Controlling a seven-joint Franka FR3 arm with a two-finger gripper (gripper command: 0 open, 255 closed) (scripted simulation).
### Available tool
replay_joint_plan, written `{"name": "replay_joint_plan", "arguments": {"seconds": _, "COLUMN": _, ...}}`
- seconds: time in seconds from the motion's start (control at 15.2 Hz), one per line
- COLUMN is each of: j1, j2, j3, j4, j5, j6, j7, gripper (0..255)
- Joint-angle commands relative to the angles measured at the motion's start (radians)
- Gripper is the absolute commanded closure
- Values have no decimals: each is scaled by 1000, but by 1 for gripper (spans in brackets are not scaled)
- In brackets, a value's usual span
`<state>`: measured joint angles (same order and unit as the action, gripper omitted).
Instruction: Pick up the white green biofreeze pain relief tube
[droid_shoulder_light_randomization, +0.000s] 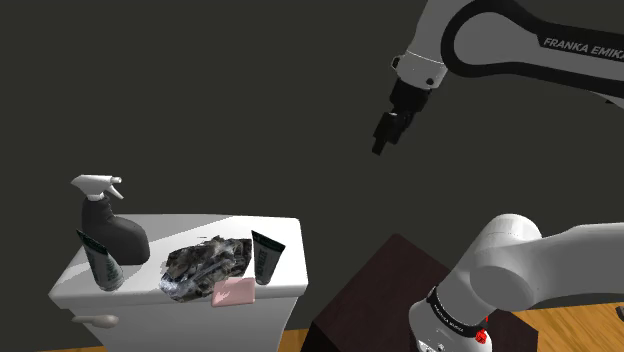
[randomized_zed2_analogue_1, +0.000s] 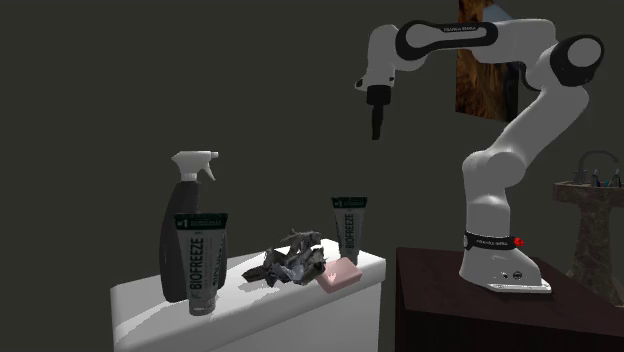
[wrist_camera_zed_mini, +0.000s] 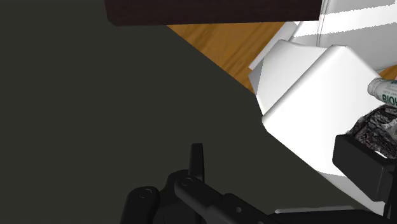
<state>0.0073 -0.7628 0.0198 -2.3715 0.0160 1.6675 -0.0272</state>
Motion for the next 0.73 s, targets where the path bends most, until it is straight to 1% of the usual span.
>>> {"name": "replay_joint_plan", "arguments": {"seconds": 0.0, "j1": 0, "j2": 0, "j3": 0, "j4": 0, "j5": 0, "j6": 0, "j7": 0, "gripper": 0}}
{"name": "replay_joint_plan", "arguments": {"seconds": 0.33, "j1": 38, "j2": 61, "j3": 107, "j4": -15, "j5": 51, "j6": 77, "j7": 108, "gripper": 0}}
{"name": "replay_joint_plan", "arguments": {"seconds": 0.66, "j1": 69, "j2": 154, "j3": 214, "j4": -1, "j5": 87, "j6": 156, "j7": 216, "gripper": 0}}
